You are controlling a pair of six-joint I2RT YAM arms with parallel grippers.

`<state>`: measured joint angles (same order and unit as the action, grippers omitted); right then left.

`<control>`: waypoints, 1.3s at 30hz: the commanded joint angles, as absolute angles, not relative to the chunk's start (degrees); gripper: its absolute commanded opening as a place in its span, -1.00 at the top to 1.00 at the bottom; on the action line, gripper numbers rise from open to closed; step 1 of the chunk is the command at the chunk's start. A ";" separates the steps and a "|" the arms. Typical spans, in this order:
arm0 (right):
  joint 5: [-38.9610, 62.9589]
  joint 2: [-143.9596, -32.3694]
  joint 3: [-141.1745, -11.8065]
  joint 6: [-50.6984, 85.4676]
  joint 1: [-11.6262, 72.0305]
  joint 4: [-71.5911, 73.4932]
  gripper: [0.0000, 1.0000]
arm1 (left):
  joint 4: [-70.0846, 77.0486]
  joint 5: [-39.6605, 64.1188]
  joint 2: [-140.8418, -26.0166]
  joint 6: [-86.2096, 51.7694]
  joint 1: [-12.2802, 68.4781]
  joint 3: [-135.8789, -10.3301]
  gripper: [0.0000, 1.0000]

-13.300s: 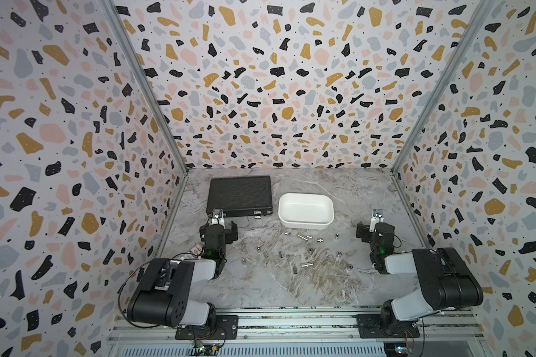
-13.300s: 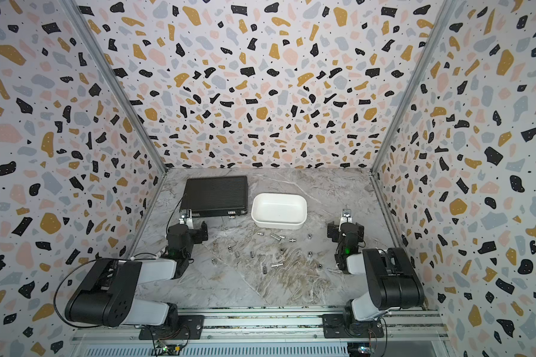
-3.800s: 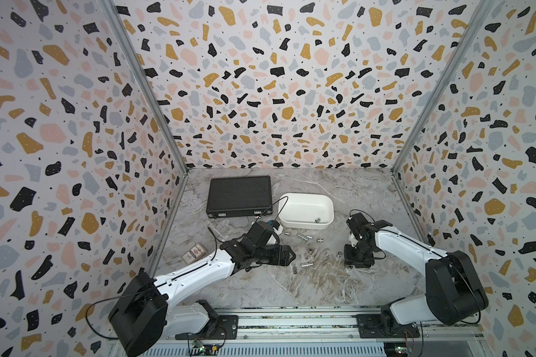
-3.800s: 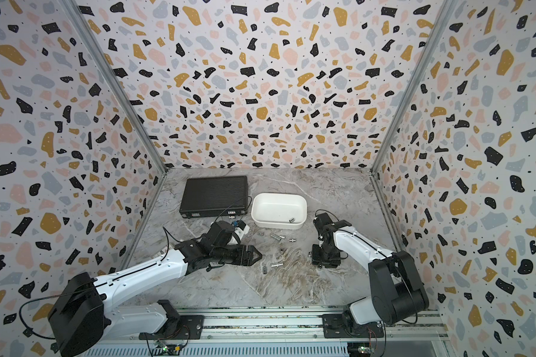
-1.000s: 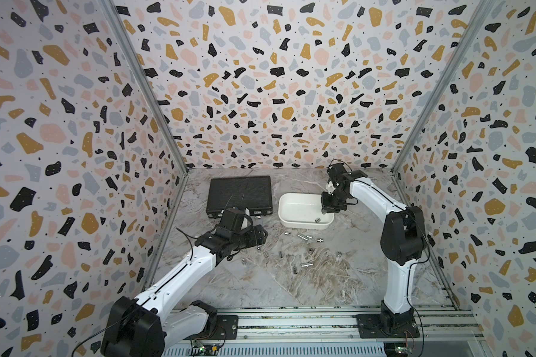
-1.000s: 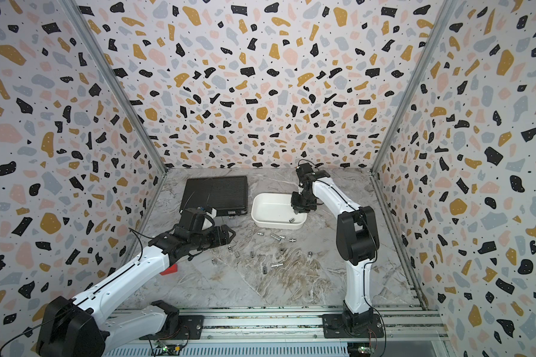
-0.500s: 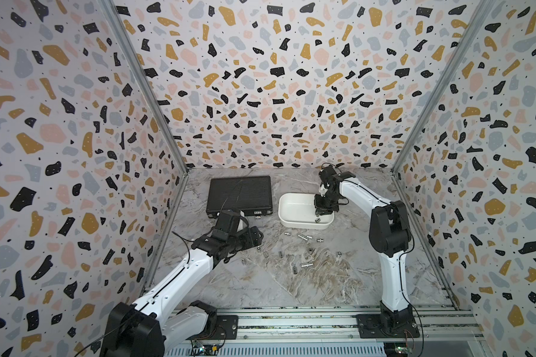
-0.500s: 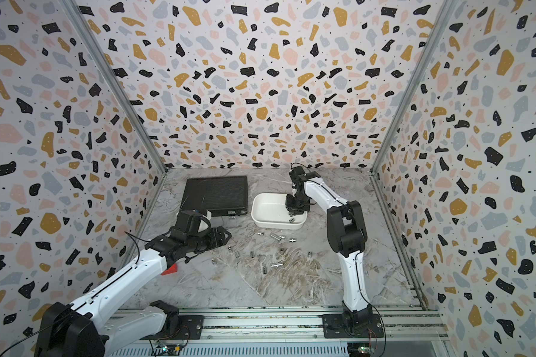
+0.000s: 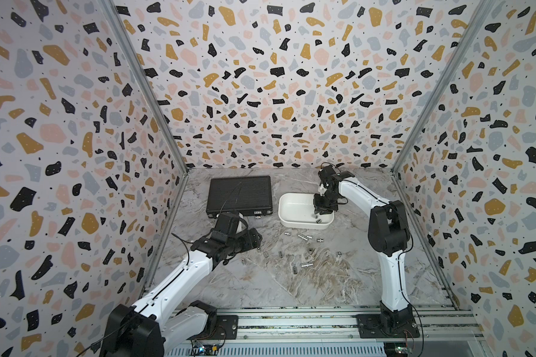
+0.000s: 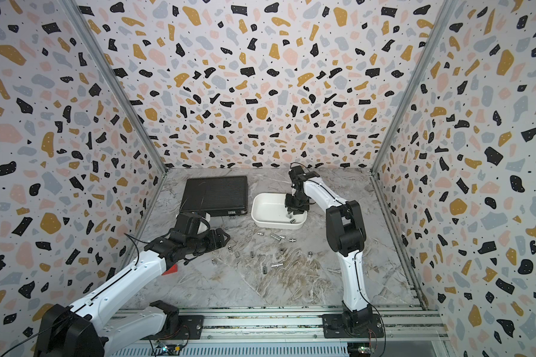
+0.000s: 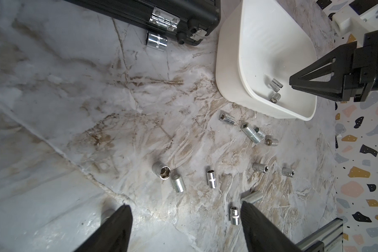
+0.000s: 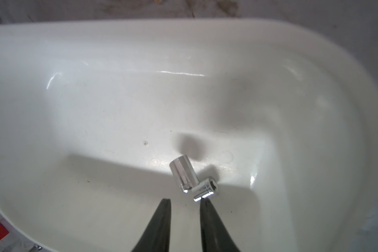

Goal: Put the socket on the desktop into the storage box
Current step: Place the socket head in the storage box, then pick up the socket head at the center of the board.

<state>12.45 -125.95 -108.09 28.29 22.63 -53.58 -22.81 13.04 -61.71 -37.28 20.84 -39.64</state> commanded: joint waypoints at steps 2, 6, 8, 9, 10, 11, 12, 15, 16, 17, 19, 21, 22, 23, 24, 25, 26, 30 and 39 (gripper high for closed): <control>12.48 -124.99 -109.79 28.48 23.03 -55.28 0.43 | -22.94 13.01 -60.73 -37.62 20.40 -38.94 -0.63; 12.54 -124.67 -109.65 28.48 23.09 -55.28 0.44 | -23.09 13.01 -60.46 -37.71 20.39 -38.76 -0.63; 12.56 -124.47 -109.52 28.48 23.12 -55.31 0.44 | -23.19 12.92 -60.31 -37.72 20.37 -38.67 -0.63; 12.56 -124.34 -109.49 28.45 23.12 -55.28 0.43 | -23.37 12.77 -60.25 -37.71 20.35 -38.68 -0.63; 12.57 -124.18 -109.29 28.39 23.20 -55.29 0.44 | -23.46 12.62 -60.25 -37.71 20.31 -38.67 -0.63; 12.57 -124.06 -109.19 28.39 23.20 -55.31 0.43 | -23.62 12.49 -60.12 -37.69 20.35 -38.67 -0.63; 12.57 -123.90 -109.14 28.31 23.20 -55.31 0.44 | -23.82 12.30 -60.12 -37.71 20.37 -38.67 -0.63; 12.39 -123.22 -108.72 28.14 23.37 -55.28 0.43 | -24.65 11.68 -59.92 -37.71 20.32 -38.59 -0.62; 12.39 -122.90 -108.43 28.06 23.45 -55.33 0.42 | -24.78 11.45 -59.81 -37.79 20.29 -38.49 -0.62; 12.39 -122.51 -108.21 27.96 23.53 -55.29 0.43 | -25.03 11.14 -59.66 -37.89 20.28 -38.41 -0.62; 12.22 -121.69 -107.77 27.71 23.64 -55.24 0.42 | -25.55 10.61 -59.50 -37.90 20.24 -38.19 -0.61; 12.22 -120.70 -107.11 27.36 23.76 -55.20 0.42 | -26.19 10.02 -59.58 -37.74 20.22 -38.22 -0.61; 12.22 -120.08 -106.75 27.17 23.82 -55.19 0.42 | -26.60 9.51 -59.44 -37.75 20.22 -38.23 -0.60; 12.19 -119.35 -106.28 27.01 23.90 -55.12 0.42 | -26.96 9.04 -59.41 -37.75 20.20 -38.28 -0.59; 12.22 -118.66 -105.86 26.91 23.90 -55.14 0.42 | -27.37 8.53 -59.50 -37.71 20.14 -38.23 -0.59; 12.30 -117.75 -105.36 26.69 23.99 -55.04 0.41 | -27.94 7.87 -59.53 -37.72 20.15 -38.39 -0.57; 12.30 -116.84 -104.84 26.50 24.08 -54.93 0.40 | -28.68 7.16 -59.67 -37.79 20.21 -38.54 -0.56; 12.87 -112.50 -101.56 26.28 24.39 -53.68 0.35 | -31.10 5.17 -60.72 -37.94 20.19 -39.36 -0.49; 17.05 -100.87 -88.29 24.25 26.20 -49.00 0.21 | -34.32 1.81 -63.22 -38.87 20.21 -40.07 -0.40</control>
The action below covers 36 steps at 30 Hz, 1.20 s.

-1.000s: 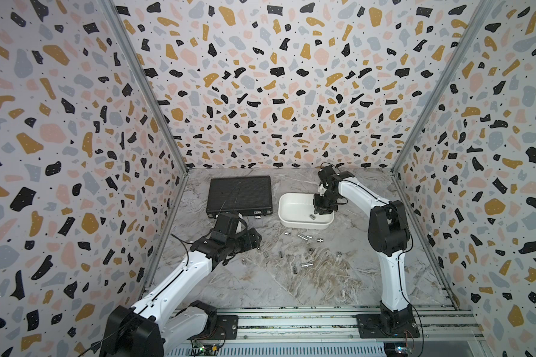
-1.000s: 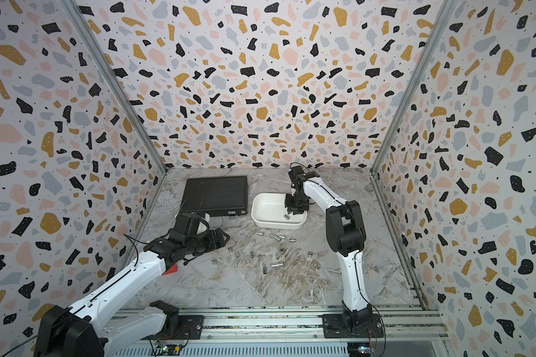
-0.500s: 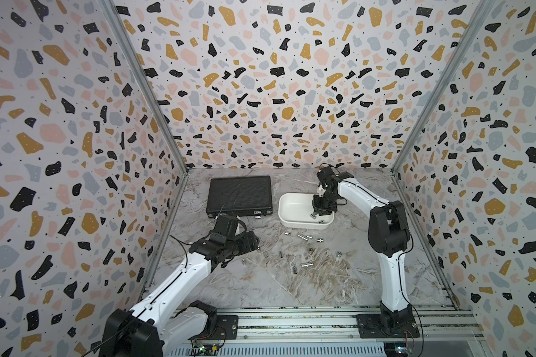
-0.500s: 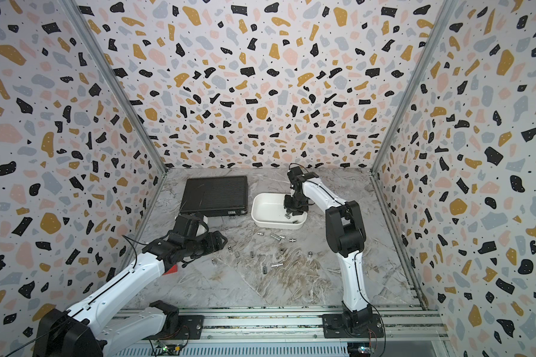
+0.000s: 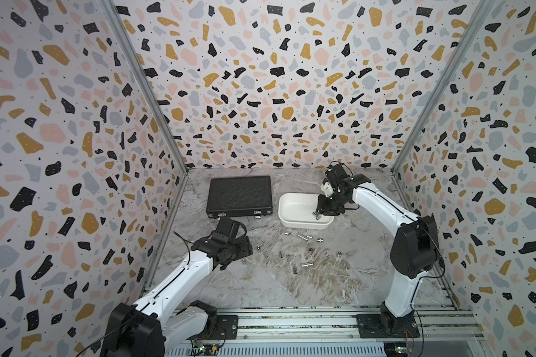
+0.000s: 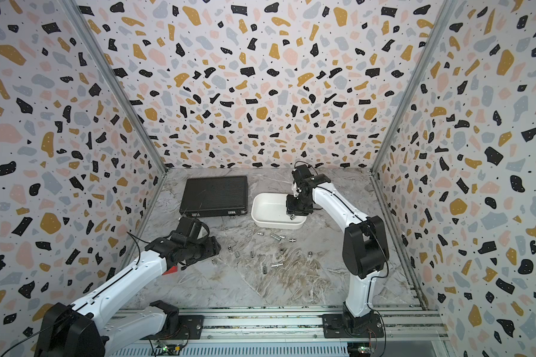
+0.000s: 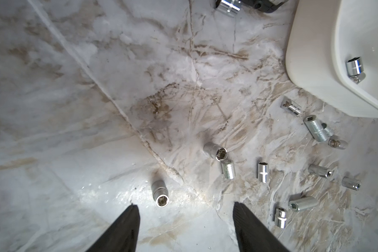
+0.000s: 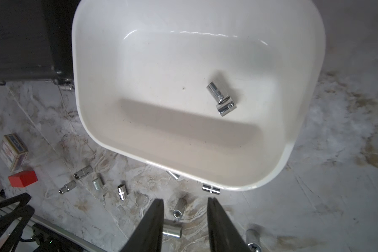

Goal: Put the socket on the desktop into the storage box
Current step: Pick up the socket head at the center of the board.

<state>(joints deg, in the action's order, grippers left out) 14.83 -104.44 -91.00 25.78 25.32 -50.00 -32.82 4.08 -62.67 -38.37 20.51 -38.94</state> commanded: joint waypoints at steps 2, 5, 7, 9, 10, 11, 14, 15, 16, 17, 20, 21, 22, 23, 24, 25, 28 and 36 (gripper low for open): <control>17.44 -98.39 -85.51 23.18 27.16 -48.08 0.19 | -34.60 1.50 -63.83 -39.02 20.15 -40.08 -0.38; 18.23 -94.45 -81.35 22.57 28.37 -46.00 0.17 | -35.15 1.14 -64.65 -39.11 20.13 -40.25 -0.35; 19.03 -91.77 -78.14 22.02 29.14 -44.14 0.15 | -35.50 0.72 -65.18 -39.34 20.14 -40.41 -0.32; 20.11 -89.38 -75.43 21.61 29.69 -42.25 0.14 | -35.68 0.39 -65.60 -39.42 20.16 -40.43 -0.30; 20.86 -88.24 -74.03 21.35 29.87 -41.41 0.14 | -35.72 0.26 -65.93 -39.40 20.15 -40.43 -0.30; 21.52 -87.29 -72.75 21.17 30.15 -40.57 0.14 | -35.84 0.18 -66.12 -39.39 20.20 -40.43 -0.28; 23.35 -84.17 -68.41 20.64 31.05 -37.40 0.14 | -35.73 0.02 -66.78 -39.38 20.22 -40.08 -0.25; 23.98 -83.41 -67.27 20.54 31.38 -36.57 0.13 | -35.59 0.00 -67.03 -39.48 20.18 -39.98 -0.23; 24.46 -82.80 -66.45 20.33 31.78 -36.05 0.13 | -35.51 -0.09 -67.36 -39.51 20.22 -39.90 -0.21; 24.64 -82.27 -65.65 20.19 32.23 -35.72 0.14 | -35.46 -0.17 -67.74 -39.38 20.21 -39.90 -0.20; 24.73 -80.92 -64.27 19.44 33.83 -35.37 0.13 | -35.26 -0.18 -68.78 -39.38 20.25 -39.81 -0.17; 24.43 -80.62 -64.06 19.19 34.22 -35.64 0.13 | -35.14 -0.07 -69.18 -39.33 20.22 -39.77 -0.17; 24.32 -80.30 -63.85 18.97 34.59 -35.85 0.14 | -34.93 -0.01 -69.63 -39.33 20.23 -39.81 -0.16; 24.32 -80.02 -63.47 18.83 34.81 -35.86 0.13 | -34.71 0.13 -69.99 -39.35 20.22 -39.74 -0.15; 24.34 -79.70 -63.03 18.84 34.99 -35.93 0.13 | -34.52 0.25 -70.52 -39.36 20.36 -39.65 -0.13; 24.34 -79.48 -62.64 18.82 35.11 -35.90 0.13 | -34.28 0.36 -70.90 -39.31 20.35 -39.64 -0.12; 24.21 -78.55 -61.11 18.98 35.40 -35.85 0.13 | -33.76 0.38 -72.22 -39.35 20.68 -39.46 -0.10; 24.01 -77.17 -58.33 19.94 35.51 -35.09 0.14 | -32.04 1.05 -75.95 -39.38 21.87 -39.29 -0.02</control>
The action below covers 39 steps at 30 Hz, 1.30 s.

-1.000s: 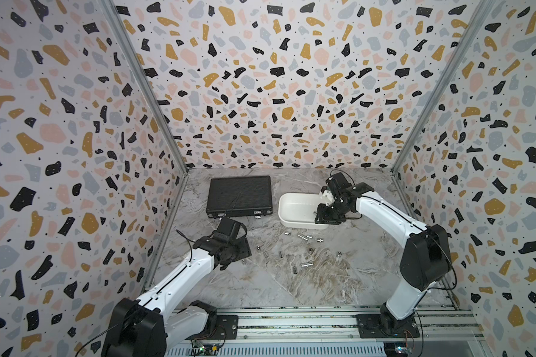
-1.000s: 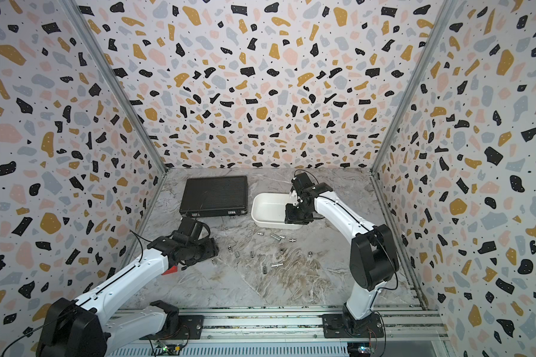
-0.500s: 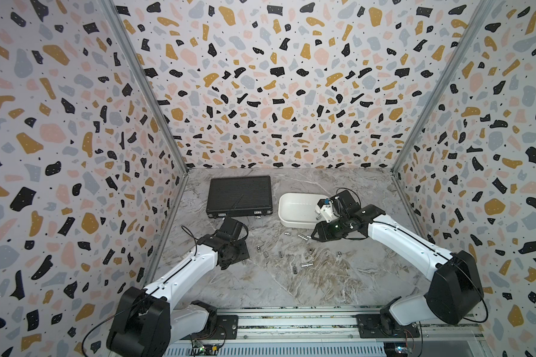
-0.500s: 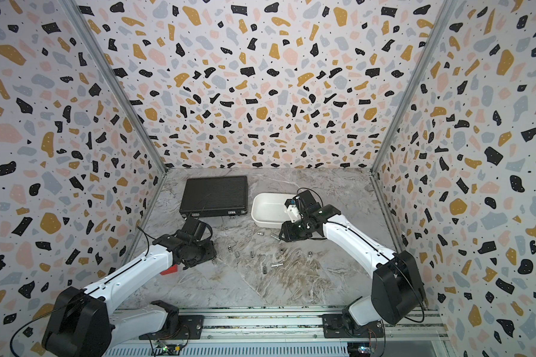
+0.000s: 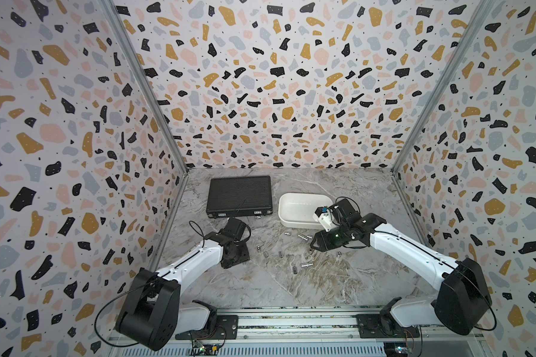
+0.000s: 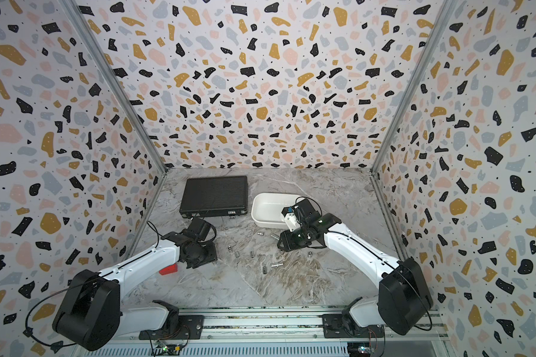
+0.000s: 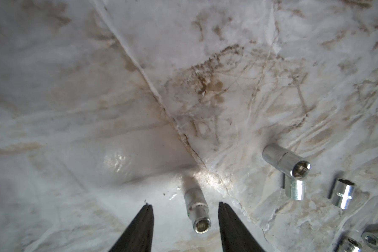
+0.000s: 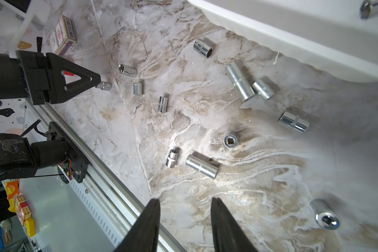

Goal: Put the socket on the desktop into the storage box
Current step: Pick up the socket head at the center of the board.

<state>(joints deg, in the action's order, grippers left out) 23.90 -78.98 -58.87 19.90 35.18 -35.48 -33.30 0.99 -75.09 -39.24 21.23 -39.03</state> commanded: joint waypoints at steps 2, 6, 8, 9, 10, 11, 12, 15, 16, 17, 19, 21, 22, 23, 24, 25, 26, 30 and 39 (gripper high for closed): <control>23.82 -77.21 -58.01 20.18 35.51 -34.81 0.14 | -31.83 0.95 -76.82 -39.47 22.34 -39.29 0.00; 23.72 -77.34 -57.66 20.43 35.51 -34.54 0.14 | -31.36 0.62 -78.36 -39.70 23.39 -39.06 0.07; 23.61 -77.43 -57.57 20.39 35.52 -34.41 0.14 | -31.38 0.28 -79.01 -39.77 23.80 -39.05 0.10; 23.65 -77.52 -57.49 20.51 35.51 -34.34 0.14 | -31.38 0.18 -79.24 -39.86 23.91 -39.02 0.12; 23.68 -77.52 -57.48 20.61 35.51 -34.36 0.14 | -31.29 0.19 -79.39 -39.95 23.91 -38.94 0.15; 23.68 -77.52 -57.43 20.64 35.55 -34.29 0.14 | -31.29 0.09 -79.44 -40.02 23.99 -38.85 0.20; 23.58 -77.44 -57.39 20.70 35.51 -34.28 0.14 | -31.37 0.04 -79.63 -40.08 24.01 -38.76 0.23; 23.47 -77.43 -57.30 20.68 35.51 -34.19 0.14 | -31.29 0.04 -80.00 -40.02 24.08 -38.54 0.38; 23.47 -77.50 -57.30 20.72 35.53 -34.10 0.14 | -31.29 0.01 -79.98 -40.06 24.09 -38.50 0.43; 23.48 -77.52 -57.30 20.75 35.55 -33.95 0.14 | -31.22 0.00 -79.92 -40.07 24.13 -38.41 0.50; 23.64 -77.61 -57.22 20.86 35.55 -33.85 0.14 | -31.14 0.00 -80.01 -40.07 24.11 -38.45 0.62; 23.68 -77.61 -57.14 20.96 35.51 -33.76 0.15 | -31.25 0.00 -79.99 -39.83 24.10 -38.67 0.77; 23.70 -77.61 -57.13 20.93 35.51 -33.77 0.15 | -31.23 0.07 -80.05 -39.75 24.08 -38.71 0.83; 23.71 -77.68 -57.08 20.96 35.55 -33.75 0.15 | -31.22 0.01 -80.07 -39.68 24.15 -38.79 0.90; 23.68 -77.67 -57.04 21.02 35.51 -33.73 0.15 | -31.29 0.13 -80.02 -39.73 24.08 -38.91 0.94; 23.70 -77.62 -57.04 21.15 35.54 -33.73 0.15 | -31.29 0.09 -80.01 -39.58 24.13 -38.94 0.97; 23.65 -77.61 -57.04 21.23 35.51 -33.74 0.15 | -31.29 0.18 -79.79 -39.64 24.08 -39.01 0.99; 24.05 -77.22 -57.04 21.78 35.51 -33.50 0.15 | -31.30 1.06 -79.03 -39.52 24.19 -39.86 1.00; 23.61 -77.43 -56.95 23.74 35.51 -33.25 0.15 | -32.99 1.94 -79.91 -38.32 25.35 -46.39 1.00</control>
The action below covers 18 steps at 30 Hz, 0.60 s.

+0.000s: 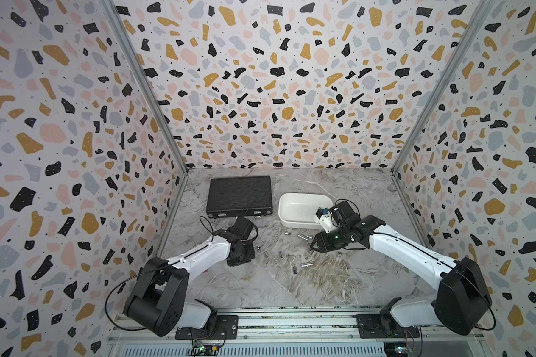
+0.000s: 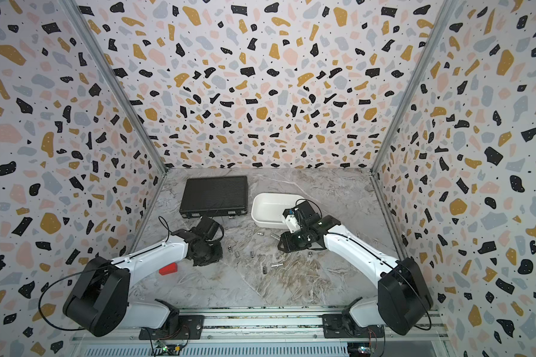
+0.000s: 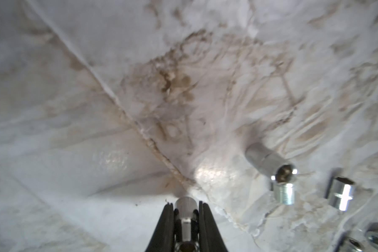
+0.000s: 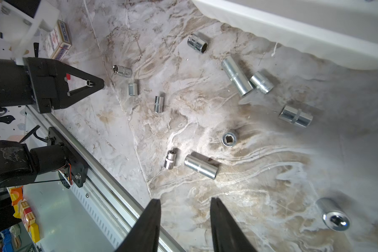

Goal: Put the socket on the desktop into the storage box
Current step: Pick up the socket head at the center of the board.

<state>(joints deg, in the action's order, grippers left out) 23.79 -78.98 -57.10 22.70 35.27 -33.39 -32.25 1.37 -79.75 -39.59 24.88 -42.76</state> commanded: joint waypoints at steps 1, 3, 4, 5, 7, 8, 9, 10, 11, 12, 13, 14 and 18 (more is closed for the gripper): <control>23.56 -77.28 -56.98 23.75 35.51 -33.35 0.15 | -33.39 2.04 -80.32 -37.95 25.45 -47.76 1.00; 22.86 -77.14 -57.01 24.06 35.43 -33.53 0.15 | -34.09 2.19 -81.19 -37.54 25.66 -50.21 1.00; 22.44 -77.08 -57.00 24.25 35.42 -33.60 0.15 | -34.16 2.29 -81.77 -37.31 25.79 -51.49 1.00; 22.20 -76.99 -56.95 24.53 35.42 -33.66 0.15 | -34.23 2.52 -82.30 -37.27 25.94 -52.62 1.00; 21.65 -76.91 -56.86 24.99 35.33 -33.66 0.15 | -34.24 2.89 -83.69 -37.15 26.30 -55.02 1.00; 21.39 -76.88 -56.78 25.27 35.27 -33.68 0.15 | -34.36 3.14 -84.59 -37.01 26.55 -56.46 1.00; 21.11 -76.75 -56.77 25.54 35.17 -33.79 0.15 | -34.53 3.27 -85.39 -36.92 26.84 -58.01 1.00; 20.79 -76.60 -56.69 25.74 35.01 -33.90 0.15 | -34.94 3.22 -86.48 -36.59 27.04 -59.68 1.00; 20.58 -76.40 -56.61 25.92 34.81 -34.02 0.15 | -35.23 3.20 -87.35 -36.32 27.41 -61.23 1.00; 20.27 -76.18 -56.51 26.16 34.51 -34.17 0.15 | -35.46 3.30 -87.93 -36.21 27.59 -62.46 1.00; 20.11 -75.88 -56.35 26.32 34.16 -34.32 0.15 | -35.59 3.32 -88.81 -35.91 27.89 -63.93 1.00; 20.10 -75.54 -56.13 26.57 33.79 -34.37 0.15 | -35.87 3.49 -89.69 -35.84 28.23 -65.45 1.00; 20.45 -74.05 -55.25 27.38 31.81 -34.37 0.15 | -36.89 3.94 -93.31 -34.86 29.15 -70.99 1.00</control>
<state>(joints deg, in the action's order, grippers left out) 21.12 -76.64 -55.55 26.20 32.93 -33.43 -35.53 3.11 -91.81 -36.53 28.45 -67.40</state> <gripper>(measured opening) 0.425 0.173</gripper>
